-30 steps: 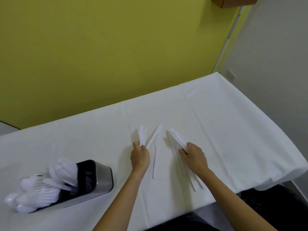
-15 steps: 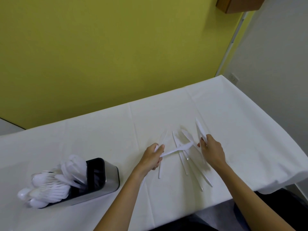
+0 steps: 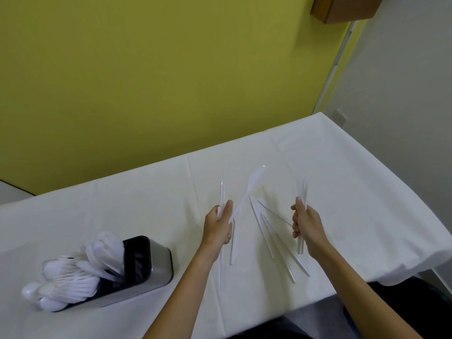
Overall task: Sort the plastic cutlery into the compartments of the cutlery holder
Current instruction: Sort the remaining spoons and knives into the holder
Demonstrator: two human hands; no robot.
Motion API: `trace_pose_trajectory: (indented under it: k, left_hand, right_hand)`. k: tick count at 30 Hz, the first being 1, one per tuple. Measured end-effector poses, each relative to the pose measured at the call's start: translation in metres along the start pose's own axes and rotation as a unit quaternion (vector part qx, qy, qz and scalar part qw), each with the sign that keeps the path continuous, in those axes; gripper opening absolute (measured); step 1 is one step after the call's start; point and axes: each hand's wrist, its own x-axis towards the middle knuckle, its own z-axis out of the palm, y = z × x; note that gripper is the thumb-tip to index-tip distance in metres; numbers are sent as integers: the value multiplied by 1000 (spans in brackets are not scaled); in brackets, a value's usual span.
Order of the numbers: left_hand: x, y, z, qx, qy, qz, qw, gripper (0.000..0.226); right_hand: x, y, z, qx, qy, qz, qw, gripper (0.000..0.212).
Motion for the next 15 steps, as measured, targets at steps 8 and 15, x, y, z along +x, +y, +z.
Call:
trace_pose_trajectory:
  k: [8, 15]
  left_hand:
    - [-12, 8, 10, -1, -28, 21, 999, 50]
    - [-20, 11, 13, 42, -53, 55, 996, 34]
  right_hand:
    - [-14, -27, 29, 213, -101, 62, 970, 26]
    - [-16, -43, 42, 116, -187, 27, 975, 31]
